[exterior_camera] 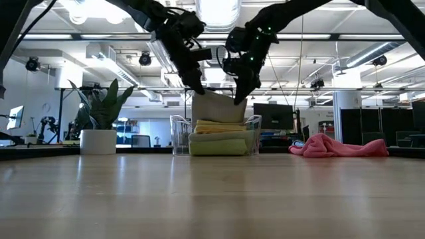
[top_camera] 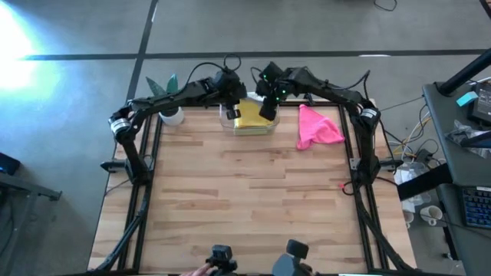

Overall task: Fold microfiber towels
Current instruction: Put the gray microfiber cloth into the transparent bin

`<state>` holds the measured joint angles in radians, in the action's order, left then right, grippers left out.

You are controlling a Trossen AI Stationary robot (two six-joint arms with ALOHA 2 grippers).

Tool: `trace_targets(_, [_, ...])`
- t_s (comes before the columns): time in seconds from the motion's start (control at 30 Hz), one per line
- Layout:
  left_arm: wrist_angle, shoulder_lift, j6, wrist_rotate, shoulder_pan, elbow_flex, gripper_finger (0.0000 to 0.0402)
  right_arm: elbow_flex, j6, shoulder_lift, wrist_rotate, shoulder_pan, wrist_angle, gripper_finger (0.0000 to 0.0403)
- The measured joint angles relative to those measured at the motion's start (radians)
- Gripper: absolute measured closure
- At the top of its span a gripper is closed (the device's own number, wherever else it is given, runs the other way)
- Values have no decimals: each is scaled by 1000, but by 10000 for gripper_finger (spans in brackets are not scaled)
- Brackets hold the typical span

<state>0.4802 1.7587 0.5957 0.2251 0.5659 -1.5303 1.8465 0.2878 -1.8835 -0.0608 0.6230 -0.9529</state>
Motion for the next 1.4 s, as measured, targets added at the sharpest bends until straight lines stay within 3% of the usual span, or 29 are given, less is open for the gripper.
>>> trace_targets(0.07, [41,0,24,-33,0,0,389,-13,0,0,-29,-1,-1,394])
trace_targets(0.2, [182,-4,-3,-194,-2,2,389,-35,-9,0,-175,-2,-26,394])
trace_targets(0.33, [208,6,-13,-216,-19,48,389,-63,-14,0,-208,-21,-38,394])
trace_targets(1.07, [196,7,-14,-285,-39,134,389,-124,-132,-46,-212,-45,-25,394])
trace_targets(1.4, [133,7,-14,-269,-40,141,388,-100,-120,-43,-140,-43,-41,384])
